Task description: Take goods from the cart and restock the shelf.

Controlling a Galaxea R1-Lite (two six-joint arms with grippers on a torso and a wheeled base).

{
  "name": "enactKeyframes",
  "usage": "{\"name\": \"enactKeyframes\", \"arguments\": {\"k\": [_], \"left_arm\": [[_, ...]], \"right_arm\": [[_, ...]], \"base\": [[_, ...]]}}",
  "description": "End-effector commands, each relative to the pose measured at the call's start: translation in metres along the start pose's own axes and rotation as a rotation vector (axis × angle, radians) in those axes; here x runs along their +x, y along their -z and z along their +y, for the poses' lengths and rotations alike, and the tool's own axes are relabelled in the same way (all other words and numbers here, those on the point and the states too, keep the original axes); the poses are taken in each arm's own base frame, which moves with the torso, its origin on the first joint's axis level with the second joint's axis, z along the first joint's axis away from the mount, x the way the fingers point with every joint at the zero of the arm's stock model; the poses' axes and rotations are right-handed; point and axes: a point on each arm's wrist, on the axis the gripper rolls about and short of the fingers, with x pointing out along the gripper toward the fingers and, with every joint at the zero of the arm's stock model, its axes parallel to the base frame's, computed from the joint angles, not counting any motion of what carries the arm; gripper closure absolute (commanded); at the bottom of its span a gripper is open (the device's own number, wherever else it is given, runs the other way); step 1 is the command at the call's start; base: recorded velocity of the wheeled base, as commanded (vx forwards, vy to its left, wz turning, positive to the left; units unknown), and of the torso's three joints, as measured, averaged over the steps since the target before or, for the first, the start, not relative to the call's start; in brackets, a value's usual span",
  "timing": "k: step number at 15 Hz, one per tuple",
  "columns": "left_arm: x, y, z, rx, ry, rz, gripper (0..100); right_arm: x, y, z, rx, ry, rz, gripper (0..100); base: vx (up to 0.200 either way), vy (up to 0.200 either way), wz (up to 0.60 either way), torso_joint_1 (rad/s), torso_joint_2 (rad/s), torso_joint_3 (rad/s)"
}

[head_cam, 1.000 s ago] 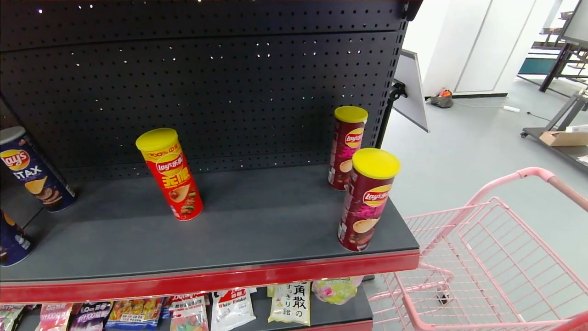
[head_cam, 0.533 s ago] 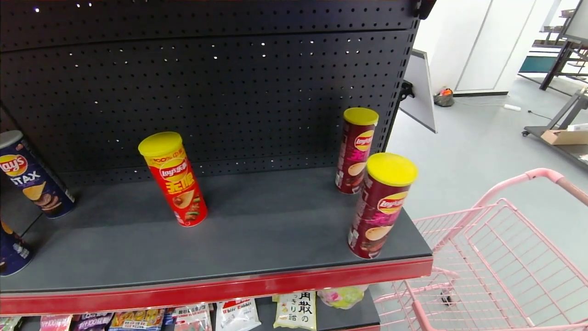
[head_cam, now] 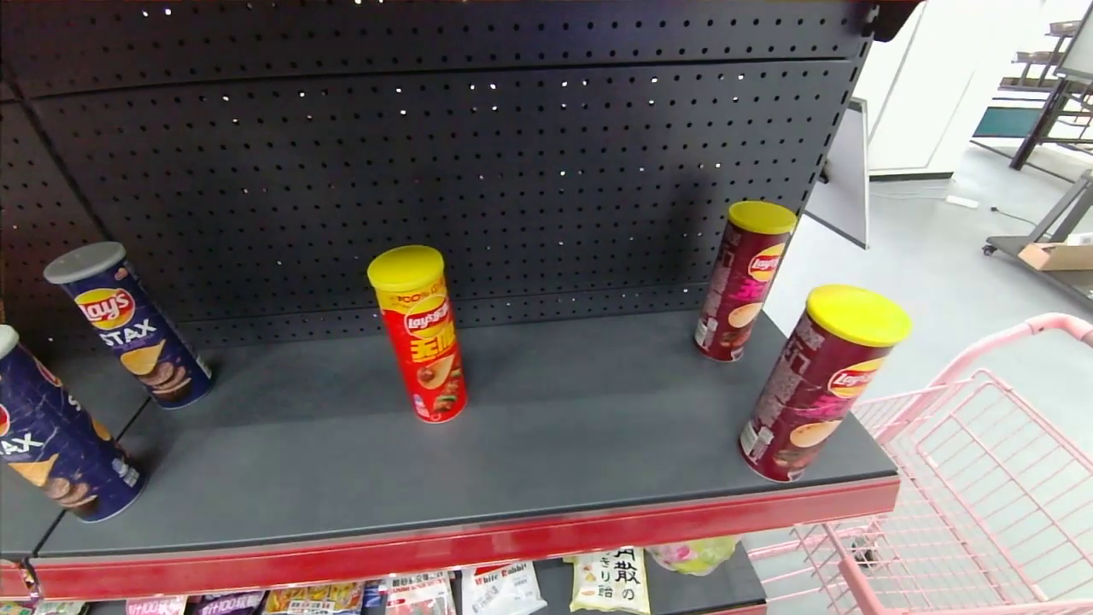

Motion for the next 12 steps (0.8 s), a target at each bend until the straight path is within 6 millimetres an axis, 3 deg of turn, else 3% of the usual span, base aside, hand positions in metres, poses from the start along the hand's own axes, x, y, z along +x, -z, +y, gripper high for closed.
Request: {"name": "enactKeyframes", "arguments": {"k": [1,9,12], "left_arm": [[0.0001,0.0002,0.0,0.0,0.0,0.002,0],[0.0001,0.0002,0.0,0.0,0.0,0.002,0],[0.0001,0.0002,0.0,0.0,0.0,0.002,0]], "right_arm": [[0.0,-0.0001,0.0,0.0,0.0,0.0,100],[-0.0003,-0.0001,-0.0001,0.0,0.003,-0.004,100],[-0.0014,0.0003,-0.0002,0.0,0.007,-0.013,100]], "base": [[0.0,0.2,0.0,0.002,0.0,-0.002],[0.0,0.2,0.0,0.002,0.0,0.004],[0.0,0.0,0.0,0.0,0.0,0.0]]}}
